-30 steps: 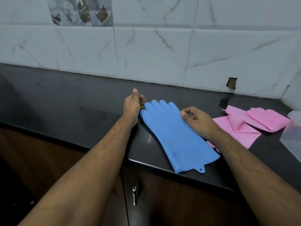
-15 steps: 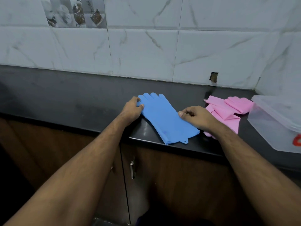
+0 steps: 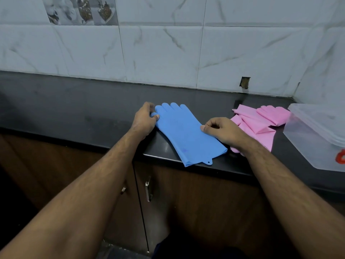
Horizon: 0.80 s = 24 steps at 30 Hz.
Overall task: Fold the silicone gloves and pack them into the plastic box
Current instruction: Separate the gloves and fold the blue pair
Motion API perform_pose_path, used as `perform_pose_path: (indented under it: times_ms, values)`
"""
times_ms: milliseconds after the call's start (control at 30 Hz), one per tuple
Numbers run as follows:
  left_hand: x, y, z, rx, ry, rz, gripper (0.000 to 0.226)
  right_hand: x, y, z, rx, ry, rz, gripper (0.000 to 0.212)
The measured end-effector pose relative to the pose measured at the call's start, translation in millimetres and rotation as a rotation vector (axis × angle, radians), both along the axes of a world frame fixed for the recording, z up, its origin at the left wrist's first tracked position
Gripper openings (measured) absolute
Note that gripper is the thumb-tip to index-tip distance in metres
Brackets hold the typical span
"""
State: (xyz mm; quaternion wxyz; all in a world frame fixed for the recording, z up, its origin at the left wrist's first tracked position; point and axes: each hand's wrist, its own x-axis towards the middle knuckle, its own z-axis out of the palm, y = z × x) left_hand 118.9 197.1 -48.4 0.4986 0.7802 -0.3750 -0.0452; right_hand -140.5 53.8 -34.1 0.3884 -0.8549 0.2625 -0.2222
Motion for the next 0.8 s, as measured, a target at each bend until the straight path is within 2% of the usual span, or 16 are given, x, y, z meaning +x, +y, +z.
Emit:
perform_pose_path:
  times_ms: [67, 167, 267, 333, 433, 533, 667, 800]
  values:
    - [-6.1, 5.2, 3.4, -0.015, -0.179, -0.008, 0.053, 0.0, 0.9, 0.2, 0.022, -0.032, 0.03, 0.029]
    - [-23.2, 14.6, 6.8, -0.068, -0.501, -0.179, 0.044, -1.7, 1.1, 0.8, 0.062, -0.045, 0.067, 0.023]
    - [-40.5, 14.2, 5.4, 0.077, -0.742, -0.309, 0.047, -3.9, 2.0, 2.0, 0.134, -0.086, 0.152, 0.02]
    - [-44.9, 13.2, 6.6, 0.133, -0.747, -0.333, 0.052, -5.1, 3.8, 3.2, 0.17, -0.131, 0.215, 0.018]
    - [-41.1, 13.8, 7.2, 0.192, -0.662, -0.343, 0.056, -7.4, 4.4, 4.0, 0.208, -0.157, 0.229, 0.023]
    - [-39.0, 13.2, 6.8, 0.26, -0.575, -0.357, 0.057, -9.6, 1.4, 3.6, 0.246, -0.176, 0.285, 0.035]
    - [-39.0, 12.2, 8.0, 0.292, -0.548, -0.359, 0.052, -9.7, 3.1, 2.4, 0.134, -0.131, 0.326, 0.046]
    - [-39.2, 12.8, 9.0, 0.294, -0.523, -0.36, 0.049, -9.5, 5.5, 3.8, 0.09, -0.167, 0.321, 0.04]
